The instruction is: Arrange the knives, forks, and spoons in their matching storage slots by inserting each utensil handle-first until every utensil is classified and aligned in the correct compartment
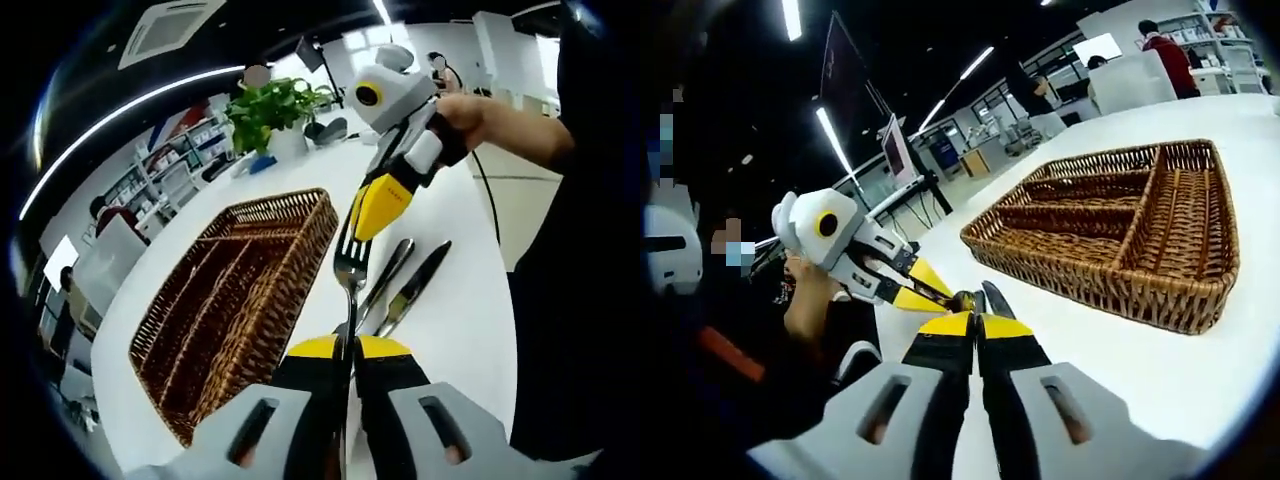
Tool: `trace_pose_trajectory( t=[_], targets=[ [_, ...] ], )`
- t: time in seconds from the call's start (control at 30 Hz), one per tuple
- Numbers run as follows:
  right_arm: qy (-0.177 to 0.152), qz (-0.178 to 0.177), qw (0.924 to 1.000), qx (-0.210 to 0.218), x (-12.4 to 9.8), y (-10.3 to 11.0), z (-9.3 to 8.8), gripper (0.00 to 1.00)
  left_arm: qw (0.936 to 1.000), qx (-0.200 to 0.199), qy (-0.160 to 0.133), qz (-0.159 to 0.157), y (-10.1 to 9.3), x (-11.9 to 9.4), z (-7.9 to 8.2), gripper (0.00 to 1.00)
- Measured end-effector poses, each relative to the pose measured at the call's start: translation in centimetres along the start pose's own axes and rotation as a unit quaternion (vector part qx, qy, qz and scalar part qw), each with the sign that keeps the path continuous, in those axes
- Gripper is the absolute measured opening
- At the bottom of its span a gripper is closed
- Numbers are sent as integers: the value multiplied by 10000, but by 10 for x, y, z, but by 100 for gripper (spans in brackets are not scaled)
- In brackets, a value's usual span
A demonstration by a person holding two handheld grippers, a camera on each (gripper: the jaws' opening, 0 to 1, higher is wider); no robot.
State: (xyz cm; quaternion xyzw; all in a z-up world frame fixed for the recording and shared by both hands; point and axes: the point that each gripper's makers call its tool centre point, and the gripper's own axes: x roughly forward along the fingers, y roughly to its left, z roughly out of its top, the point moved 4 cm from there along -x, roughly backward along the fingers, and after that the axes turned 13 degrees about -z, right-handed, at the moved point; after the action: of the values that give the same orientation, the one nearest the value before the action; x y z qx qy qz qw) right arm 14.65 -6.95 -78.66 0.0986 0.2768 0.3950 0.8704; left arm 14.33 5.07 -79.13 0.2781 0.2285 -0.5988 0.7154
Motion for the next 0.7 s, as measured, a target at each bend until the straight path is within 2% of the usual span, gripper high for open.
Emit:
trace_pose_trajectory(
  t=[0.17,0.37,0.7],
  targets=[
    [64,7,10000,37,2,1,-1,0,10000,-8,-30,67,3,-3,-1,5],
    [-64,-93,9999,67,3,0,5,0,9996,-89,-144,245,8,-6,0,6],
    [-97,-340,9994,11,-2,-7,6,0,9963,-390,-689,335,13,-18,7,15]
  ],
)
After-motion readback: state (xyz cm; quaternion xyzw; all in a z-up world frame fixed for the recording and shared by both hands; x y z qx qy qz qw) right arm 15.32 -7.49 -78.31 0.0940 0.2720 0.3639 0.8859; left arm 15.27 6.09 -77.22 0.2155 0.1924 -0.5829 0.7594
